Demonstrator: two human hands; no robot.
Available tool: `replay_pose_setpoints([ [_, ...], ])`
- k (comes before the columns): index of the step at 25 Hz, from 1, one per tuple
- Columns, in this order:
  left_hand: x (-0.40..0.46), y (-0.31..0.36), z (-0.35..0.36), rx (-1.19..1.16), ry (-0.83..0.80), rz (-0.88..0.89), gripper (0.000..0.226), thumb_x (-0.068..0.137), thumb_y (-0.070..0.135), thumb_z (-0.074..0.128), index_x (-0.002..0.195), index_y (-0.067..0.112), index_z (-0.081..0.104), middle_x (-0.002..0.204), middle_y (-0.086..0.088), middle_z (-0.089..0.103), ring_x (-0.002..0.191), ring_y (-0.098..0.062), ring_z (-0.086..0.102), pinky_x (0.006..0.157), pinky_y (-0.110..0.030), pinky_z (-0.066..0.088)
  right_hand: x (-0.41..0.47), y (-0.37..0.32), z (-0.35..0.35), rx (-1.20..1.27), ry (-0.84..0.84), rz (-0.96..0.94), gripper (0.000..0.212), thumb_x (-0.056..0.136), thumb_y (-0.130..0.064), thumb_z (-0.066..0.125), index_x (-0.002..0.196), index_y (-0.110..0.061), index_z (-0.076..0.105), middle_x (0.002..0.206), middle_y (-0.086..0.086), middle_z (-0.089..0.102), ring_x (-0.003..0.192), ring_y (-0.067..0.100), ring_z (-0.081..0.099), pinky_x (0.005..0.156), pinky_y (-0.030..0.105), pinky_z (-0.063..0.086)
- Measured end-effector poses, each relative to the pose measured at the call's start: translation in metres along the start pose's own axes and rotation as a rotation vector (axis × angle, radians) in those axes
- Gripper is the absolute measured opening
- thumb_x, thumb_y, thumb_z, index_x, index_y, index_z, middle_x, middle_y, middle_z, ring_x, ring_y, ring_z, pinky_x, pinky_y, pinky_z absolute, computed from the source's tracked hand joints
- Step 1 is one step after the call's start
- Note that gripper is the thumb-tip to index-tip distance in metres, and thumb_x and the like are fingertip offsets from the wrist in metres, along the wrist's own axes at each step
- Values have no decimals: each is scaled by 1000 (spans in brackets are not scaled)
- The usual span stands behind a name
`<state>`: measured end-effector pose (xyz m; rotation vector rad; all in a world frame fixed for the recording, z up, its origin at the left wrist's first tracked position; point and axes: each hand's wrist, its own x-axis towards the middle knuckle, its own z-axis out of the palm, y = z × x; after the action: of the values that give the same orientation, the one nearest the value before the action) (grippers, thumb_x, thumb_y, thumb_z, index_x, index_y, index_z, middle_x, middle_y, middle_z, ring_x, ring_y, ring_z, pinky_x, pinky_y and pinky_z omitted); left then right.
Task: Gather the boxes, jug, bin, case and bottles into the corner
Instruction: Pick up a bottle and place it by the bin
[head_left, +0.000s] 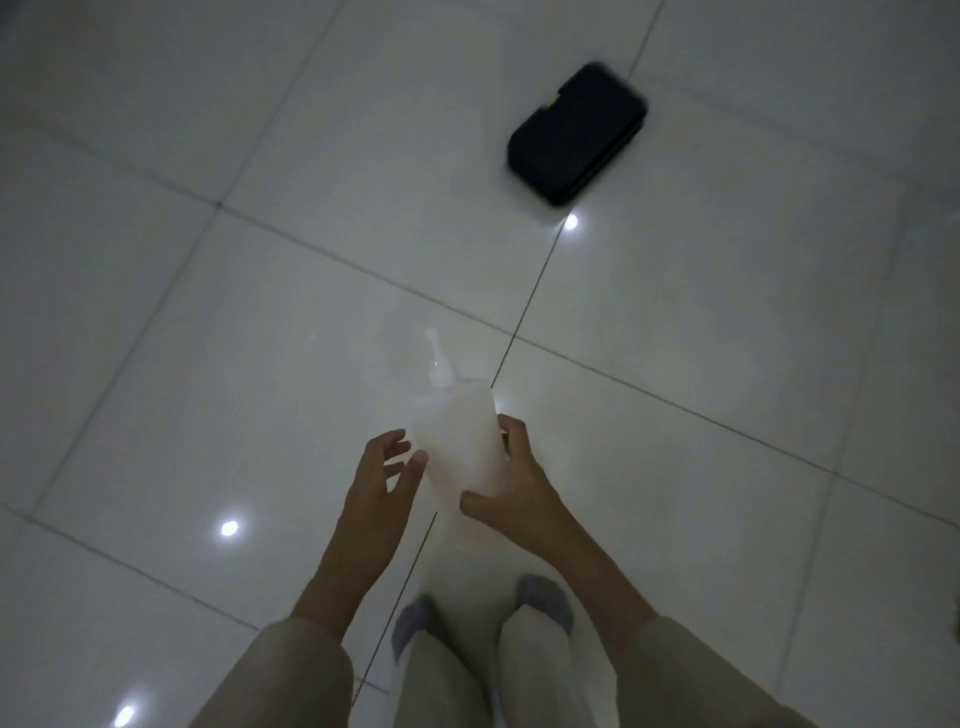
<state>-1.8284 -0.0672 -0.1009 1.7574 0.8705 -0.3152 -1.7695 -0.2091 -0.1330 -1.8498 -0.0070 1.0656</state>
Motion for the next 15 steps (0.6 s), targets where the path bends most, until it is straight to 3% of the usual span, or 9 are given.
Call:
replay_pose_setpoints([
  [4,-48,104,-6,-57,-220,171,48,83,46,43,127,26,42,120,14,54,107,-1,56,88,-17,46,-80,-73,-66,134,-11,-74,78,62,-28,68,122,-49,22,117,-14,45,100,11,54,72,26,57],
  [8,-93,205,5,-4,-429,298,60,69,45,59,125,37,39,118,22,52,106,4,55,70,-7,50,-158,-115,-131,252,41,-153,70,63,-17,64,118,-46,34,115,-11,51,100,14,58,75,34,58],
  [12,-135,280,55,182,-601,410,65,56,44,77,114,43,49,114,23,58,102,2,59,70,-12,52,-228,-108,-190,322,187,-194,65,61,-17,62,112,-51,38,115,-13,54,103,7,57,80,31,57],
  [15,-166,311,126,290,-651,530,65,52,46,81,109,46,49,113,25,56,97,15,54,66,-9,51,-277,-77,-237,409,325,-247,64,66,-17,63,111,-56,38,120,-19,53,110,-1,54,85,27,55],
])
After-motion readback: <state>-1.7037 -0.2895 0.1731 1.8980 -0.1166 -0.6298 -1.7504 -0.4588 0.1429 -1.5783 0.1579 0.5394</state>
